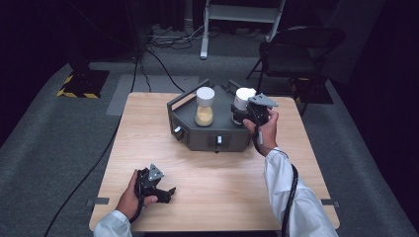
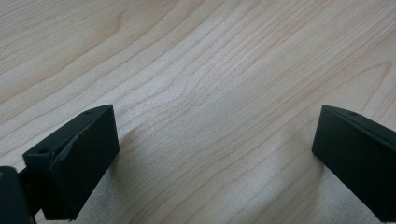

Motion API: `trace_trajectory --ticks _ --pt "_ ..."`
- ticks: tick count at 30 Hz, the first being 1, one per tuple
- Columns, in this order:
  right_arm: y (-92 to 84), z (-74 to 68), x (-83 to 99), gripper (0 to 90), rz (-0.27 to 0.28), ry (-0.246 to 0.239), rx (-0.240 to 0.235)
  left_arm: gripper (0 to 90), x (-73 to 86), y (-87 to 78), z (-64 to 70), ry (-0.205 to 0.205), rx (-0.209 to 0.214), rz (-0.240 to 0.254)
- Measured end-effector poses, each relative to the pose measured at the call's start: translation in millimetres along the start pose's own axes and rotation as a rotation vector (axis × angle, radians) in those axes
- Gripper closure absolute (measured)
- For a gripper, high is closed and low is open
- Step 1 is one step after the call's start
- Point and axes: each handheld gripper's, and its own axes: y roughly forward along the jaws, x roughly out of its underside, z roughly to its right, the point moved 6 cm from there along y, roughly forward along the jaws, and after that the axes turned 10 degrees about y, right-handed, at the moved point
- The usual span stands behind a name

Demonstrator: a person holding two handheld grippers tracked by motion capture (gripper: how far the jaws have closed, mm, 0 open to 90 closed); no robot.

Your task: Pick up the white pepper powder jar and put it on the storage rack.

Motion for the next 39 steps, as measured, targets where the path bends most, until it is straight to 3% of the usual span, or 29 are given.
trace_trajectory --ticks 7,12,28,39 --pt "0.3 1.2 -2.2 21.7 -0.017 0.001 0.004 0.2 0.0 -0.2 0.2 -0.004 0.0 -0.002" --pt "0.6 4.4 -0.2 21.7 -0.022 0.01 -0.001 0.2 0.1 0.0 -0.1 0.0 0.001 0.0" --pt "4.7 -2.2 0.9 3.3 -0.051 -0.03 0.017 0.1 0.1 0.1 -0.2 -0.001 0.004 0.001" --pt "3.3 -5.1 3.7 2.3 -0.062 -0.056 0.014 0.1 0.0 0.0 -0.4 0.002 0.005 0.0"
